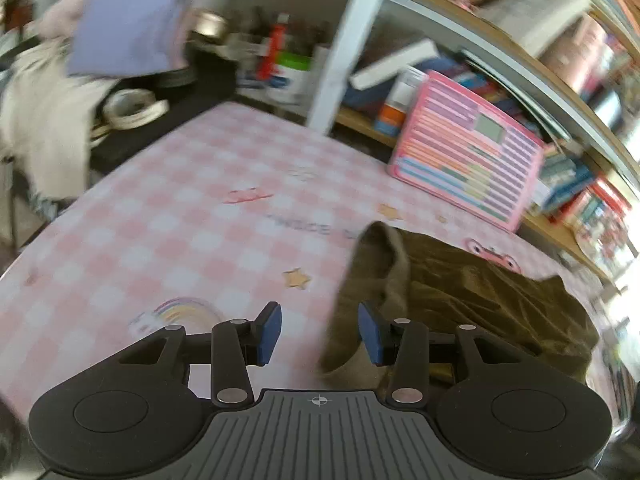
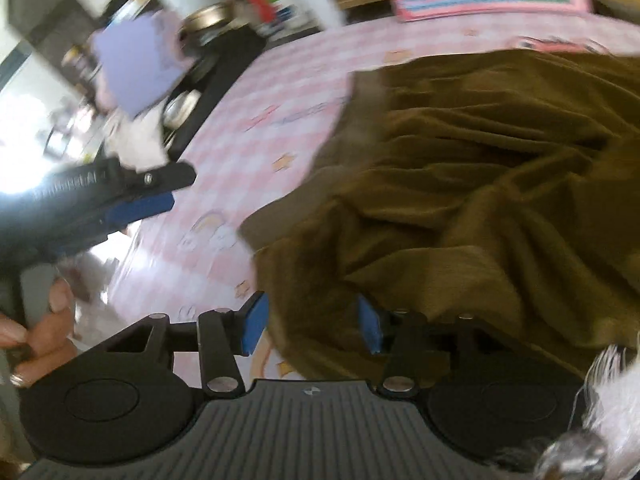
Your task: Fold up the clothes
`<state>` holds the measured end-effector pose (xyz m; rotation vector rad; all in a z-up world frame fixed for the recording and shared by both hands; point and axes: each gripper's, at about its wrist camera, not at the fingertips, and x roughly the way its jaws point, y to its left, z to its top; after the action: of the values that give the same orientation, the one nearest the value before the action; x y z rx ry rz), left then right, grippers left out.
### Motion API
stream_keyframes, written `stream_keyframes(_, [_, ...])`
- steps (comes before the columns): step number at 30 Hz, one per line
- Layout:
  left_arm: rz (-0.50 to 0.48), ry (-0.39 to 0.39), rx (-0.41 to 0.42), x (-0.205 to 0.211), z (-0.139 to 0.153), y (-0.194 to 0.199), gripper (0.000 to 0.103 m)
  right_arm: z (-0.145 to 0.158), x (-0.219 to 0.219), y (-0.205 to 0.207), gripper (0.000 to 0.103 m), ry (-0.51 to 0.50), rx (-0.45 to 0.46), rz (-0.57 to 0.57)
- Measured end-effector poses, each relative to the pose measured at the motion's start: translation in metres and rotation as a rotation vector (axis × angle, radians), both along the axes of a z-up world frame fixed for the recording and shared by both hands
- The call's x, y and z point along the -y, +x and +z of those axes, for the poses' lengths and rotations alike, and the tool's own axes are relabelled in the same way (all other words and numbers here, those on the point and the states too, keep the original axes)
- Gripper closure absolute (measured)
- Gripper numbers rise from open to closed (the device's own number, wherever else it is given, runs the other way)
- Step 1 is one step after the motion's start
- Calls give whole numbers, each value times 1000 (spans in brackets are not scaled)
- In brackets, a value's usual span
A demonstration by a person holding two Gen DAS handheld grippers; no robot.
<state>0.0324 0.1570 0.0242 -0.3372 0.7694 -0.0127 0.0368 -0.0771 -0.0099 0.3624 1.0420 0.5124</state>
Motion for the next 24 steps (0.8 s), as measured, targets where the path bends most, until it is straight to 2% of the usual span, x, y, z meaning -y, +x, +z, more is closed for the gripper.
stream_keyframes(5, [-144,42,-5,18,-16,37,63,14,44,-4,53,-11,14,-224])
stream_keyframes(9, [-235,31,-47,34,-30,74,63,12,76,-14,53,-17,-10,-417])
stream_keyframes(11, [-276,45,-56,42,-37,90,63,11,82,-15,53,-20,-15,-476])
stream_keyframes(16, [-315,93,-99,55,-55,119,65,10,91,-25,53,-38,-24,-540])
stream_keyframes(18, [-303,83,-112,53,-59,124,70,11,92,-29,53,-36,-24,-551])
stream_keyframes(22, [-317,67,-125,52,-63,128,70,13,96,-31,53,-28,-18,-579])
stream_keyframes(24, [-318,63,-121,53,-61,127,80,14,98,-32,53,-24,-13,-589])
